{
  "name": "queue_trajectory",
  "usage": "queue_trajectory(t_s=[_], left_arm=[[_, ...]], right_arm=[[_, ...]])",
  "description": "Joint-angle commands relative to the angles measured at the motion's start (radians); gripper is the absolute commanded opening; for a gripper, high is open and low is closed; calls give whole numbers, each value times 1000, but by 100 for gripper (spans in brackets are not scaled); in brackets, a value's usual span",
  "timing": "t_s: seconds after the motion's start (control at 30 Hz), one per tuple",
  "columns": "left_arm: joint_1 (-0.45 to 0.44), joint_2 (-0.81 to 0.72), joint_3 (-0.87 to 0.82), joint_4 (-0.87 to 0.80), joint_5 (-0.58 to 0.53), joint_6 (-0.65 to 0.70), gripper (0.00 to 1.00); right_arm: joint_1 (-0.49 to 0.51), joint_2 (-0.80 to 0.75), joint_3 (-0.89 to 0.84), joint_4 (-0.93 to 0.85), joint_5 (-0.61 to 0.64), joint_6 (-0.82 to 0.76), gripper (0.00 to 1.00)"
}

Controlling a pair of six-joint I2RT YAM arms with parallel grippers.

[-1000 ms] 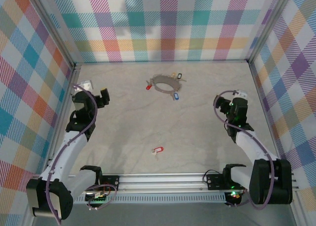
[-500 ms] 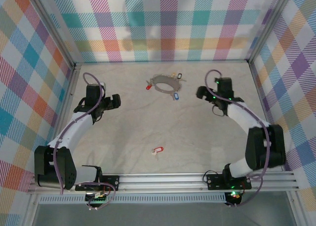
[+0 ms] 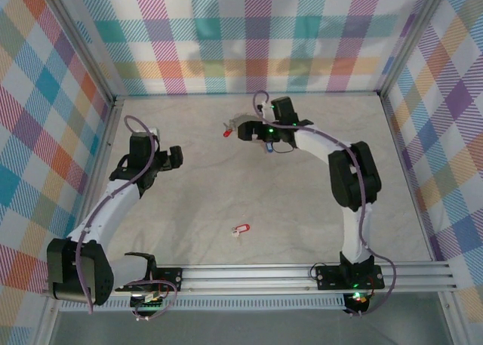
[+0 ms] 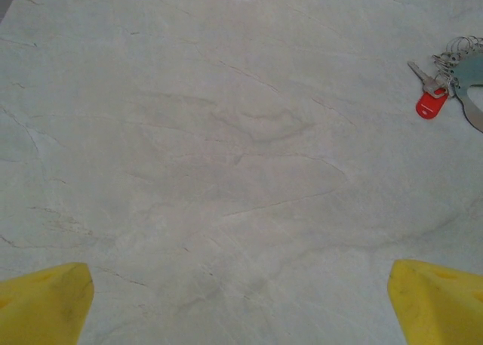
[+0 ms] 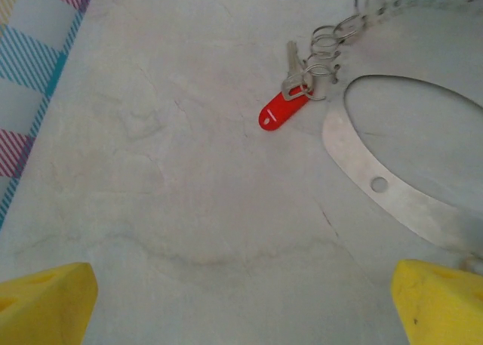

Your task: Put the keys on the keyring

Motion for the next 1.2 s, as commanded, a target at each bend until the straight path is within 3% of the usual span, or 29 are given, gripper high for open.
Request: queue_trajectory(t_s=[0.0, 0.1, 0.3, 0.43, 0.7, 0.87, 1.03, 1.17], left_arm=[[-23, -46, -16, 11, -63, 19, 100], [-29, -60, -9, 9, -101, 11, 100], [-30, -71, -8, 10, -133, 18, 100], [-30, -71, -4, 3, -181, 28, 100], [-30, -54, 3, -3, -148, 36, 100], [-30, -37, 10, -8, -141, 28, 100], [-30, -33, 2, -3, -151, 18, 100], [-30, -33, 12, -9, -154, 22, 100]], right_arm=[[-4, 94, 108, -116, 69, -13, 100], [-4, 193, 195, -130, 101, 41, 100], [4, 355, 429, -319, 105, 76, 100], [10, 322, 377, -342, 93, 69, 100], [93, 170, 140, -295, 9, 64, 100], [141, 144, 122, -295, -17, 56, 100], [137, 136, 190, -277, 137, -26, 100], [116, 208, 286, -228, 141, -80, 100]])
